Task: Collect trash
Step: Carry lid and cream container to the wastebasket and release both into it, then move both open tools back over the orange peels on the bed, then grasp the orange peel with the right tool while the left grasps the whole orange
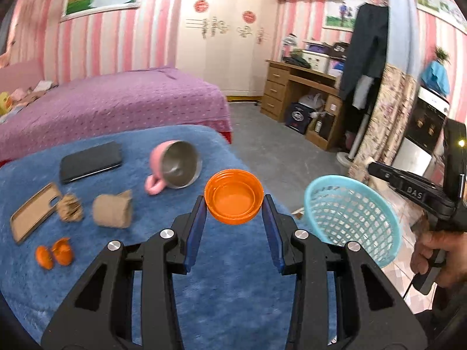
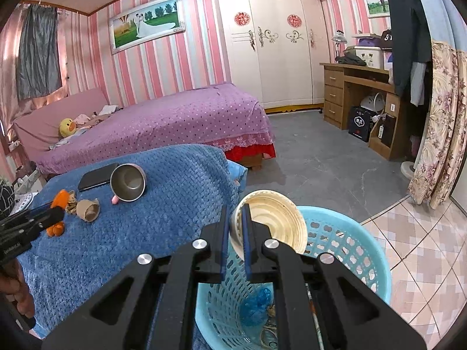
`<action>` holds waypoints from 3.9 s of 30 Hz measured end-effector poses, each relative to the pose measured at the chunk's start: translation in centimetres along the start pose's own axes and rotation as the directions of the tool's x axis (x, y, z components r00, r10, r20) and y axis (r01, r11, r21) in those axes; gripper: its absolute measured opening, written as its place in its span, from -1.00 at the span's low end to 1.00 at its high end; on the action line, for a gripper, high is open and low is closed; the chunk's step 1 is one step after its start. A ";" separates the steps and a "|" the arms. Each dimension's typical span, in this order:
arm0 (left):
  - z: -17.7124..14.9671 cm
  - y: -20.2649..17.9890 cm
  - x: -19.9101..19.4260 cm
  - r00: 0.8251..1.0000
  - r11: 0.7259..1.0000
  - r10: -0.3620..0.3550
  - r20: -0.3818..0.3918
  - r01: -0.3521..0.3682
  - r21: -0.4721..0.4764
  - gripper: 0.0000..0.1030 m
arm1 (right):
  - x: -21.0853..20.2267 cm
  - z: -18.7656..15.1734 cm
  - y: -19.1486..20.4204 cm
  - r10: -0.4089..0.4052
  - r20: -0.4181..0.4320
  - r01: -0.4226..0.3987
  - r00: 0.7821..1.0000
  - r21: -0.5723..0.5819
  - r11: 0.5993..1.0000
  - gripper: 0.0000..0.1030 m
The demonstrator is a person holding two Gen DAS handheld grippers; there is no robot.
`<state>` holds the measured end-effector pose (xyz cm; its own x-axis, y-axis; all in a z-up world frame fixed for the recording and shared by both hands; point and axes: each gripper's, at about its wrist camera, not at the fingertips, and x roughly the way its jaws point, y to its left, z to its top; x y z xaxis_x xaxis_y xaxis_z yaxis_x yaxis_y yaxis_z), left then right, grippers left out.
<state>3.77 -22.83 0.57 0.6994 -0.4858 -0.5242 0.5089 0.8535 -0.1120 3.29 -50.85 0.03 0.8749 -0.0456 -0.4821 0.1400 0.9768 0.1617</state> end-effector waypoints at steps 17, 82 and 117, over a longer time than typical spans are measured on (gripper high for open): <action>0.6 -10.0 5.8 0.988 0.988 -0.143 -0.052 0.145 0.054 -0.26 | -0.6 -0.4 -3.5 -0.006 0.023 0.004 1.000 0.085 0.996 -0.79; -8.4 29.4 -7.4 0.883 0.838 0.431 -0.186 -0.468 -0.280 0.71 | 4.9 -3.3 26.2 0.251 -0.109 -0.264 0.962 -0.126 0.956 0.56; -7.3 26.7 -4.3 0.900 0.863 0.390 -0.193 -0.431 -0.264 0.71 | 11.8 -5.8 34.6 0.256 -0.312 -0.342 0.915 -0.265 0.901 -0.64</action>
<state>10.68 3.38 -6.36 0.7310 -0.0681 -0.6789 0.0057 0.9956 -0.0938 15.81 -16.37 -5.06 0.6921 0.2733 -0.6680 -0.2963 0.9515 0.0824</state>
